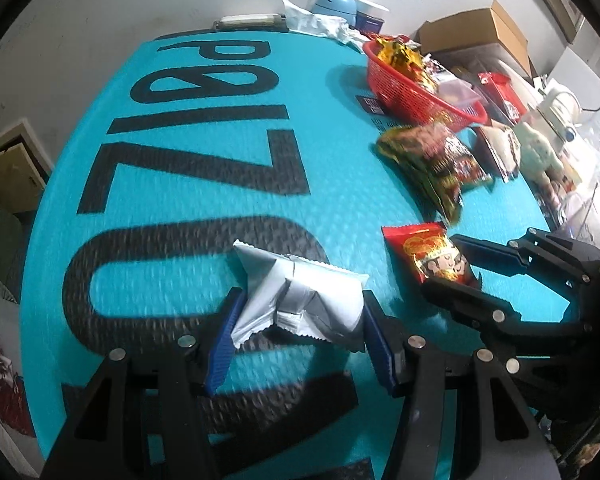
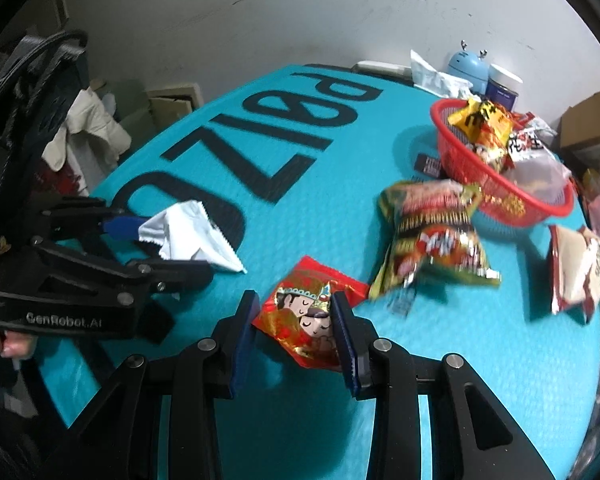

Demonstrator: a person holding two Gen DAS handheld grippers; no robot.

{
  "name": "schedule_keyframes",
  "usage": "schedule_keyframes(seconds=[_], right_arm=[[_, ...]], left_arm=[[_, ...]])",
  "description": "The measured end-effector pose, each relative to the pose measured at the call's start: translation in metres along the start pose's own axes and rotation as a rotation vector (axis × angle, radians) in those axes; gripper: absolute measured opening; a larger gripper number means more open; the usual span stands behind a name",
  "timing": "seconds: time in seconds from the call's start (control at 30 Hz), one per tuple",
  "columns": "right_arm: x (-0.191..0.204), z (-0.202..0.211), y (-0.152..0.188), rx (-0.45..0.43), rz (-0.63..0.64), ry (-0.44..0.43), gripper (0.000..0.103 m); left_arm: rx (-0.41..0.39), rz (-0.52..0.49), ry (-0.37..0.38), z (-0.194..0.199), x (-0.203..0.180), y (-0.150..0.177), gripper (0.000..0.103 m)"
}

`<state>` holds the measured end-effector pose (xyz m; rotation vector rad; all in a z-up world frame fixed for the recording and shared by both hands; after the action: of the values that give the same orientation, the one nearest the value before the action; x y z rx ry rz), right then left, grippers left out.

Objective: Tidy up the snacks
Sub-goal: 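Grasp the white wrapper with the left tool while the right tool grasps the red candy bag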

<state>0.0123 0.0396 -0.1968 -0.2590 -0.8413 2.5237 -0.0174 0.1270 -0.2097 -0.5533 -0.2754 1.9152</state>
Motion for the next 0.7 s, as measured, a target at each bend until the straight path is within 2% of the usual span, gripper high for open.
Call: schedule_keyframes(seconds=[0.2,0.37,0.5,0.7], right_arm=[[0.008,0.009,0.012,0.010,-0.017,-0.037,0.036],[0.007,0.009,0.014,0.010,-0.061,-0.055,0.043],[0.003,0.006,0.014,0.014,-0.093,-0.048,0.054],[0.001,0.000,0.011,0.019,-0.107,-0.043,0.056]], left_arm=[[0.021,-0.025,0.001,0.000,-0.008,0.013,0.056],[0.012,-0.038,-0.014,-0.001,-0.009,0.013,0.057],[0.017,-0.044,-0.019,-0.002,-0.009,0.012,0.059],[0.005,-0.082,-0.051,-0.005,-0.013,0.011,0.062]])
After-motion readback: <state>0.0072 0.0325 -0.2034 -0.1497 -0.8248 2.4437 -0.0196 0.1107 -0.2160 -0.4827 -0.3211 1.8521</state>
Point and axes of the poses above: each gripper's, at about its wrist camera, not at the fingertips, and z roughly against the way its jaws point, x to its left, y to its underside, the point moved 8 cm from there along -z, roughly the way its jaws point, and after that the axes turned 8 degrees about z, right-handed, at the moved point
